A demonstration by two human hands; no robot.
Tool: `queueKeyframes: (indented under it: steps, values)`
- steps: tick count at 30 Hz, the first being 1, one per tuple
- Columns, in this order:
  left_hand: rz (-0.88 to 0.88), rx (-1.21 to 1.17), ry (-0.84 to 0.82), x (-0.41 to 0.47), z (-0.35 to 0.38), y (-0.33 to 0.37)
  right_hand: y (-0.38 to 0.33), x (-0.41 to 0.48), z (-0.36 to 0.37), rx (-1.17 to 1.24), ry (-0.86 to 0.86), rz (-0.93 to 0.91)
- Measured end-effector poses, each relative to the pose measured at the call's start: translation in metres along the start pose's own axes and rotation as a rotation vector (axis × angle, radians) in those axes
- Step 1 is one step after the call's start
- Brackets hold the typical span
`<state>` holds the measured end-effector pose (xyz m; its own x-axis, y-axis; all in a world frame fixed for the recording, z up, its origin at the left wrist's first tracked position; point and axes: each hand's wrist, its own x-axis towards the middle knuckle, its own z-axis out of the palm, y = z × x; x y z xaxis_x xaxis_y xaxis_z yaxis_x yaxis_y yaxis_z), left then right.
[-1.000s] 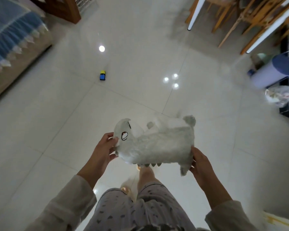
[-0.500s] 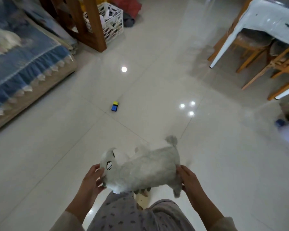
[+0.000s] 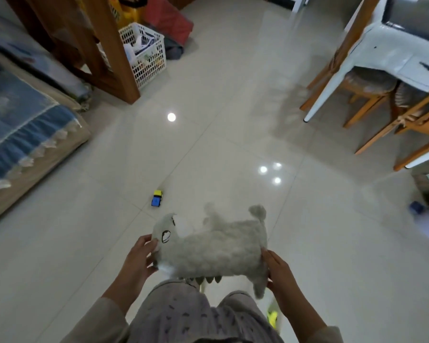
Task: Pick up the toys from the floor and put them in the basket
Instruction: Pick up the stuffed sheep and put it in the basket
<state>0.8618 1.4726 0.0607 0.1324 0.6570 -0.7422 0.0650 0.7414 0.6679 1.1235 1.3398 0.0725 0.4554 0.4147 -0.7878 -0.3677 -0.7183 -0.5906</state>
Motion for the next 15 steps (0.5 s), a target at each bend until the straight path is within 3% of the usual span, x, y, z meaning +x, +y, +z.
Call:
queueKeyframes:
  steps: [7, 15]
  values:
    - [0.035, 0.14, -0.149, 0.084, 0.072, 0.112, -0.101, 0.063, -0.006, 0.069, 0.064, -0.109]
    - [0.033, 0.179, -0.225, 0.176, 0.164, 0.2, -0.209, 0.163, -0.04, 0.066, 0.099, -0.093]
